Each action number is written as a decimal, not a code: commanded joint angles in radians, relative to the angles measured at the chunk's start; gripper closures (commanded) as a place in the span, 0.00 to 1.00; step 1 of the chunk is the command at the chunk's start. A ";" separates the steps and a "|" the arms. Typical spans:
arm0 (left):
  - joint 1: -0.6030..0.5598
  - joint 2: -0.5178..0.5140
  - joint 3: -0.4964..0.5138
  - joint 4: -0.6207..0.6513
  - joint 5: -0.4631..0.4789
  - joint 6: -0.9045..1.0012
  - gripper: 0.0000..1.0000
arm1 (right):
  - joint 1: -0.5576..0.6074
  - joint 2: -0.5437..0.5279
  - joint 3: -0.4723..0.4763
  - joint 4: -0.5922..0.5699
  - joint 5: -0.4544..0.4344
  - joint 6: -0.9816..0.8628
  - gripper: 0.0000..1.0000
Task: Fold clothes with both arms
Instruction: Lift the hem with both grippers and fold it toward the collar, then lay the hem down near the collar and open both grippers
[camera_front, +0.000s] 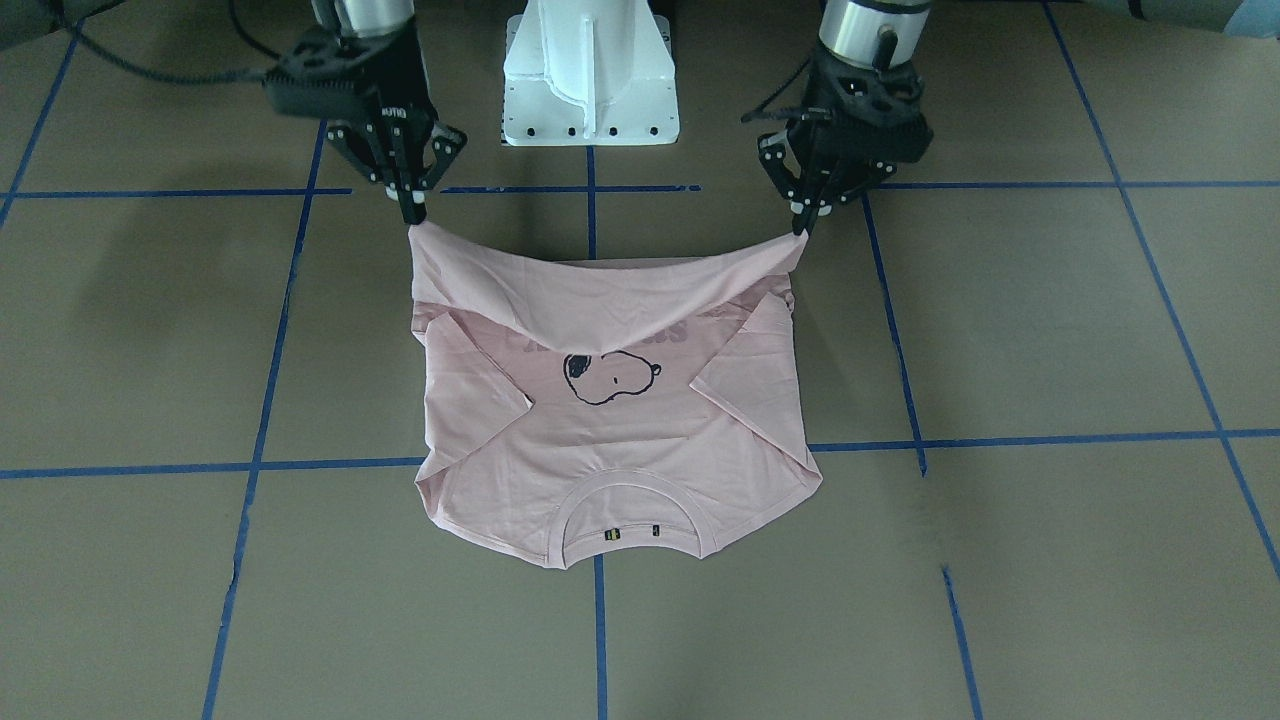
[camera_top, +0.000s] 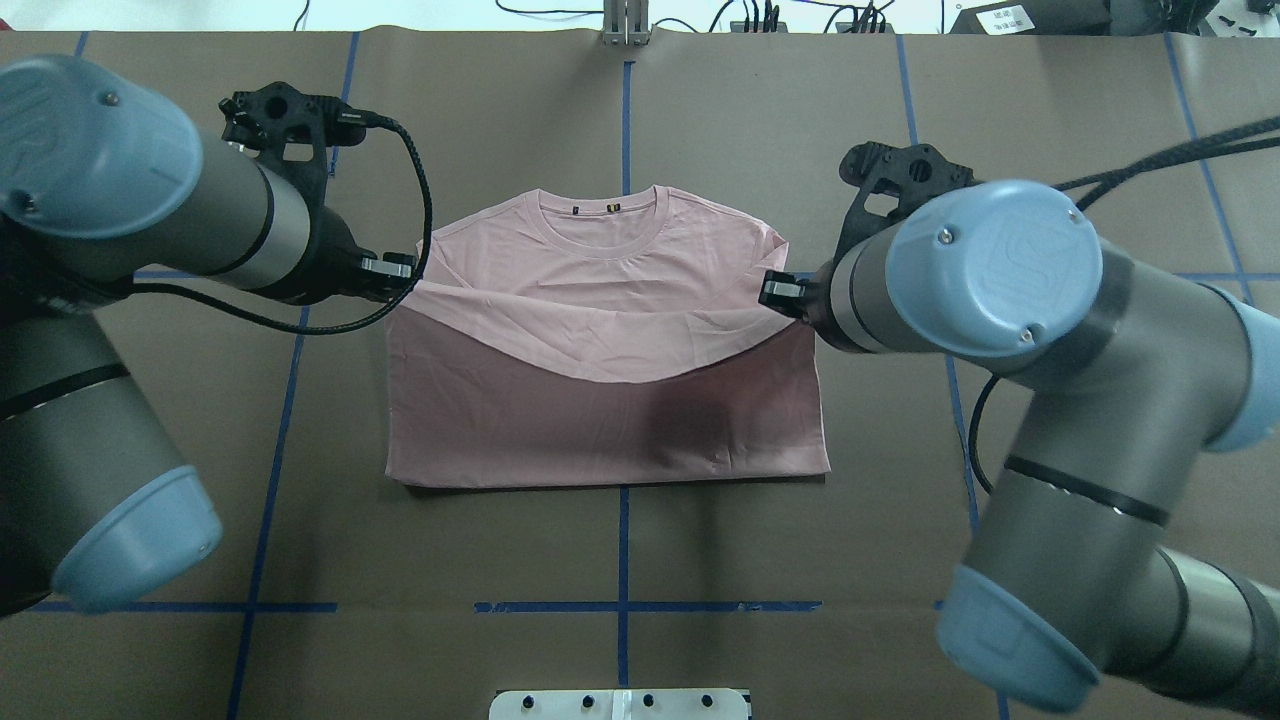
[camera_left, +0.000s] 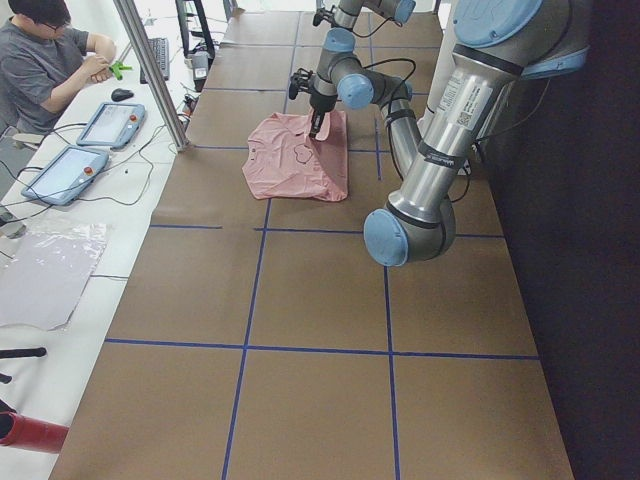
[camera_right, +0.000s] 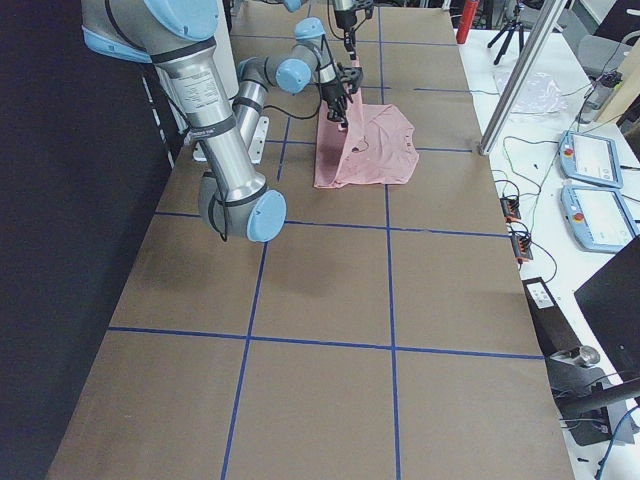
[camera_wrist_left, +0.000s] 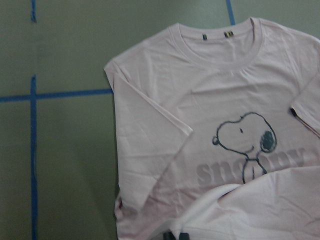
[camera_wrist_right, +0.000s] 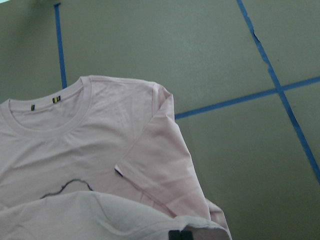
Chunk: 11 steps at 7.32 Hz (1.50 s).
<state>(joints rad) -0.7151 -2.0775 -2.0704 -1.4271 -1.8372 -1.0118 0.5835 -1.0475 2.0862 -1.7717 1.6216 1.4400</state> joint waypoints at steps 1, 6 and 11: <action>-0.055 -0.044 0.241 -0.174 0.007 0.041 1.00 | 0.096 0.006 -0.254 0.242 0.021 -0.061 1.00; -0.081 -0.059 0.651 -0.557 0.061 0.085 1.00 | 0.139 0.169 -0.715 0.491 0.018 -0.082 1.00; -0.058 -0.079 0.687 -0.587 0.067 0.084 1.00 | 0.157 0.170 -0.753 0.492 0.015 -0.084 1.00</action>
<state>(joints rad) -0.7768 -2.1482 -1.3847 -2.0143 -1.7705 -0.9268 0.7399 -0.8785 1.3393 -1.2806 1.6396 1.3561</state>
